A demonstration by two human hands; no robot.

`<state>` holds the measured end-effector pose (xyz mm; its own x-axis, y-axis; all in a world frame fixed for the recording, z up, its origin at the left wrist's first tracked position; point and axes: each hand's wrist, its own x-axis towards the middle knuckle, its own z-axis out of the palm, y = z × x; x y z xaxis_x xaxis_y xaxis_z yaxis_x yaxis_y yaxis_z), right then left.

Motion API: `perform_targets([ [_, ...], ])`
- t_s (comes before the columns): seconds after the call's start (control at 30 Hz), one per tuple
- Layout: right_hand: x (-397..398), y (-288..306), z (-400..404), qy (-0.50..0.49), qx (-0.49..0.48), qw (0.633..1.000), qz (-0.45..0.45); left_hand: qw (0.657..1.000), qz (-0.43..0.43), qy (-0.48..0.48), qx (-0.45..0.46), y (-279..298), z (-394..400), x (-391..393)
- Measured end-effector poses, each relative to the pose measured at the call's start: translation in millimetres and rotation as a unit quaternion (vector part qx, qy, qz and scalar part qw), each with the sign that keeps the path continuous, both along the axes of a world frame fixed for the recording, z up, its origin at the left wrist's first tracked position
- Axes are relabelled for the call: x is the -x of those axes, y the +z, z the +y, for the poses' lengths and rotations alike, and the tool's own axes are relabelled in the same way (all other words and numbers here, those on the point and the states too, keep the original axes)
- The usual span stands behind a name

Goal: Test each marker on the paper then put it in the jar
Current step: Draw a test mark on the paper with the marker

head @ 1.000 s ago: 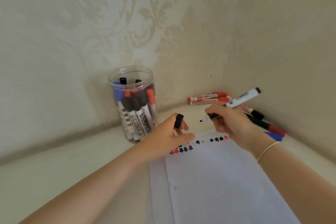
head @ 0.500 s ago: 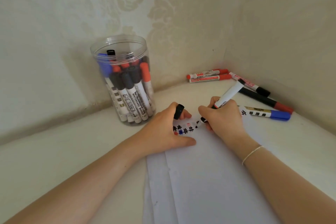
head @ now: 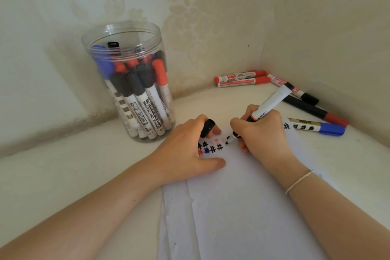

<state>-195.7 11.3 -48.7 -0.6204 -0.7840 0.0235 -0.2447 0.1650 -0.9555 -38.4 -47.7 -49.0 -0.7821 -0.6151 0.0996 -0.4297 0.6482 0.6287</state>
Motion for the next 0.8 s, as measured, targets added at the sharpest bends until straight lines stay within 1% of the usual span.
perform_targets([
  [0.13, -3.0, -1.9, 0.2, 0.010, -0.007, 1.000, 0.017, 1.000, -0.004, 0.003, 0.006, 0.3, 0.6, -0.1],
  [0.33, -5.6, -4.3, -1.4, -0.007, 0.013, 0.996, 0.093, 1.000, -0.006, 0.002, 0.007, 0.4, 1.1, -0.1],
  [0.4, -4.5, -4.5, -1.4, -0.007, 0.010, 0.996, 0.084, 1.000, -0.005, 0.002, 0.005, 0.2, 1.0, -0.2],
  [0.5, -2.4, -1.9, -0.6, -0.007, 0.016, 1.000, 0.016, 1.000, -0.005, 0.000, 0.005, -0.6, 0.3, -0.2],
  [0.57, -2.9, -0.6, -0.2, -0.001, 0.015, 1.000, -0.003, 1.000, -0.005, 0.001, 0.006, -1.1, -0.1, 0.1],
  [0.8, -2.8, -3.3, -2.6, 0.001, -0.001, 0.999, 0.047, 1.000, 0.000, 0.002, 0.009, -1.3, -0.3, 0.6],
])
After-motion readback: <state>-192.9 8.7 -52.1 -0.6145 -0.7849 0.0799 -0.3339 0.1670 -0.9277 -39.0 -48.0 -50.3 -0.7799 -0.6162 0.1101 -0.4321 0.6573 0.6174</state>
